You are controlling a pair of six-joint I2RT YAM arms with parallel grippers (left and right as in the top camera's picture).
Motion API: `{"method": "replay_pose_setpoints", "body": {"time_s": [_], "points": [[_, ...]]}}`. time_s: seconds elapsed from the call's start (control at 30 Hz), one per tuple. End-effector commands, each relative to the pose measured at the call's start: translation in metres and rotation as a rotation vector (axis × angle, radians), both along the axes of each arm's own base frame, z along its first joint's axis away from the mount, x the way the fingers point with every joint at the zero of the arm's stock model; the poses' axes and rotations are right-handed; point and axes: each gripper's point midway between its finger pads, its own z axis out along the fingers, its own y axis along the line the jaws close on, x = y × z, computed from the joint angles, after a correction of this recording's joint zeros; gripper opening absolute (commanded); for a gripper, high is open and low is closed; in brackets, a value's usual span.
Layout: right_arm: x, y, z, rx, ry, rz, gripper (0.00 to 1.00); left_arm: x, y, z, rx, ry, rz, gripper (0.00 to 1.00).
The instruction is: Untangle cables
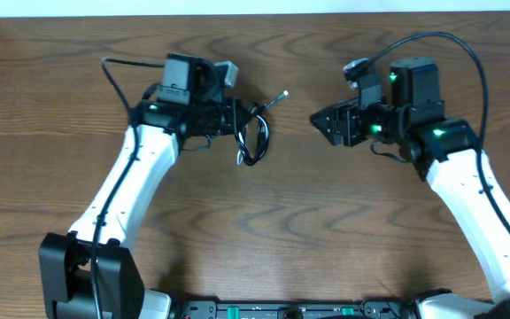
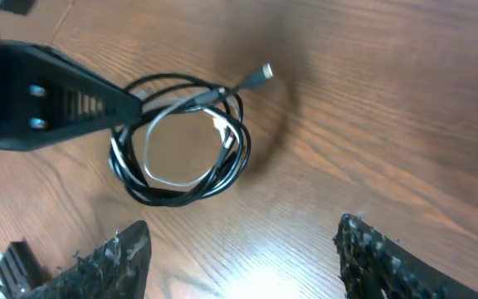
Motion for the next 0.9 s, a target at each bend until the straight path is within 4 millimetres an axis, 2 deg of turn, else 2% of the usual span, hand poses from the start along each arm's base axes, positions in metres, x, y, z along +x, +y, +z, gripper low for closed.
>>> {"method": "replay_pose_setpoints", "body": {"time_s": [0.0, 0.23, 0.4, 0.57, 0.77, 0.87], "points": [[0.001, 0.013, -0.001, 0.030, 0.035, 0.002, 0.67, -0.003, -0.005, 0.035, -0.200, 0.023, -0.018, 0.07], [-0.006, 0.039, -0.005, 0.028, 0.028, 0.068, 0.67, 0.008, -0.001, 0.048, -0.310, 0.089, 0.086, 0.07], [-0.009, 0.055, 0.002, 0.043, -0.015, 0.110, 0.64, 0.012, -0.001, 0.051, -0.353, 0.140, 0.145, 0.07], [-0.004, 0.074, 0.001, 0.053, -0.037, 0.098, 0.59, -0.005, -0.023, 0.083, -0.503, 0.108, -0.059, 0.07], [0.004, 0.094, -0.003, 0.112, -0.016, 0.078, 0.56, -0.020, -0.033, 0.109, -0.610, 0.066, -0.217, 0.08], [0.010, 0.097, -0.002, 0.151, 0.005, 0.043, 0.56, -0.023, -0.033, 0.113, -0.629, 0.066, -0.239, 0.07]]}}
